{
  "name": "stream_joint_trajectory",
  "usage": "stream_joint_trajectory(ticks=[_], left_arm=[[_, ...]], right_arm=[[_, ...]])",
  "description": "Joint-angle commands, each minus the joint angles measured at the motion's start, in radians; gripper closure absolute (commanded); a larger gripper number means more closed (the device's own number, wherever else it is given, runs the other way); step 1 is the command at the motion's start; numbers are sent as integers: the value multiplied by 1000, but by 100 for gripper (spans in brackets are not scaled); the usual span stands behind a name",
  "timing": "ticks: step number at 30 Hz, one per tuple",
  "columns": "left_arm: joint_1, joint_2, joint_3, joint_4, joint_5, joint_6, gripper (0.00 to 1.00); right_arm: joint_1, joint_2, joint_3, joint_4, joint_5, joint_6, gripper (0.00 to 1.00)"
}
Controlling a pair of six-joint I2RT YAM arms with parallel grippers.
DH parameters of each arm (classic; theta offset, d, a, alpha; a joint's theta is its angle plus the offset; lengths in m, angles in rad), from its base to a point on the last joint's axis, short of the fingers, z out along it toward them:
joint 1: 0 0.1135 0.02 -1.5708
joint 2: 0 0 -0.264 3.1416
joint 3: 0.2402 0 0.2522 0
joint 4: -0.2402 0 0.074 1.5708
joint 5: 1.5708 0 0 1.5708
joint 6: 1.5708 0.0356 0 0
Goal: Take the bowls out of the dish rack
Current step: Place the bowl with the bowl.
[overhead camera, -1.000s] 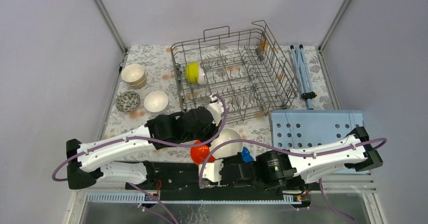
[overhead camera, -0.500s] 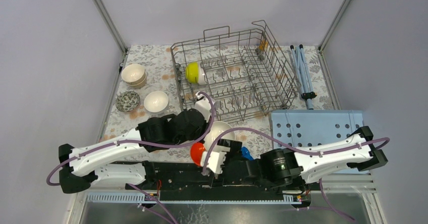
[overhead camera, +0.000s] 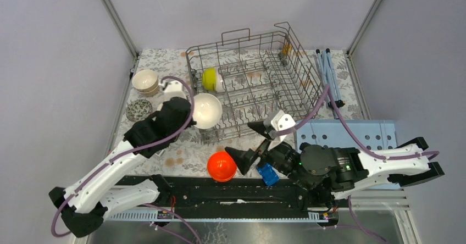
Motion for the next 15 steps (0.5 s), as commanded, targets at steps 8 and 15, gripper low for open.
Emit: stream_joint_trajectory(ticks=[8, 15], left_arm=[[552, -62, -44, 70, 21, -104, 100], [831, 66, -85, 88, 139, -255, 100]], right_arm=[[-415, 48, -23, -47, -214, 241, 0], [-419, 21, -153, 0, -200, 274, 0]])
